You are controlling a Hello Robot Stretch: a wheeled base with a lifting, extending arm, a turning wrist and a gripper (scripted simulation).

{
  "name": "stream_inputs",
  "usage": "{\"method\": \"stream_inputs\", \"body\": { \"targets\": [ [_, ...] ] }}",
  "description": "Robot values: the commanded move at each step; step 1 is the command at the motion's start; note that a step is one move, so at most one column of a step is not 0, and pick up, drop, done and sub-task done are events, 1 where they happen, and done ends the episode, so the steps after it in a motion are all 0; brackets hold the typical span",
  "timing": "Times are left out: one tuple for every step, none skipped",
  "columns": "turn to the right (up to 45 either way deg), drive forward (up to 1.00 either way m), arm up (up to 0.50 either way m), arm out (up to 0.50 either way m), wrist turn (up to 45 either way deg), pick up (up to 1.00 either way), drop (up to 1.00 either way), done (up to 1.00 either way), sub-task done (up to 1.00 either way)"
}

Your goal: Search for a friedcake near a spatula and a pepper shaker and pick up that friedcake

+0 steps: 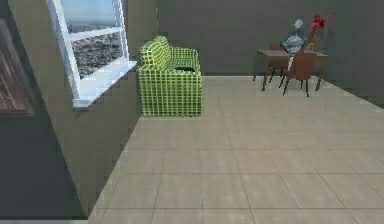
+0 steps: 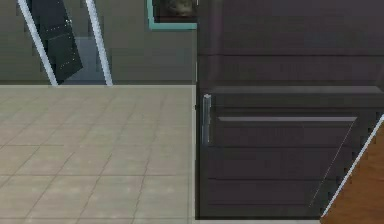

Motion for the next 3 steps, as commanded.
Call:
{"method": "stream_inputs", "body": {
  "targets": [
    [45.0,0.0,0.0,0.0,0.0,0.0,0.0,0.0,0.0],
    [3.0,0.0,0.0,0.0,0.0,0.0,0.0,0.0,0.0],
    [0.0,0.8,0.0,0.0,0.0,0.0,0.0,0.0,0.0]
  ]
}}
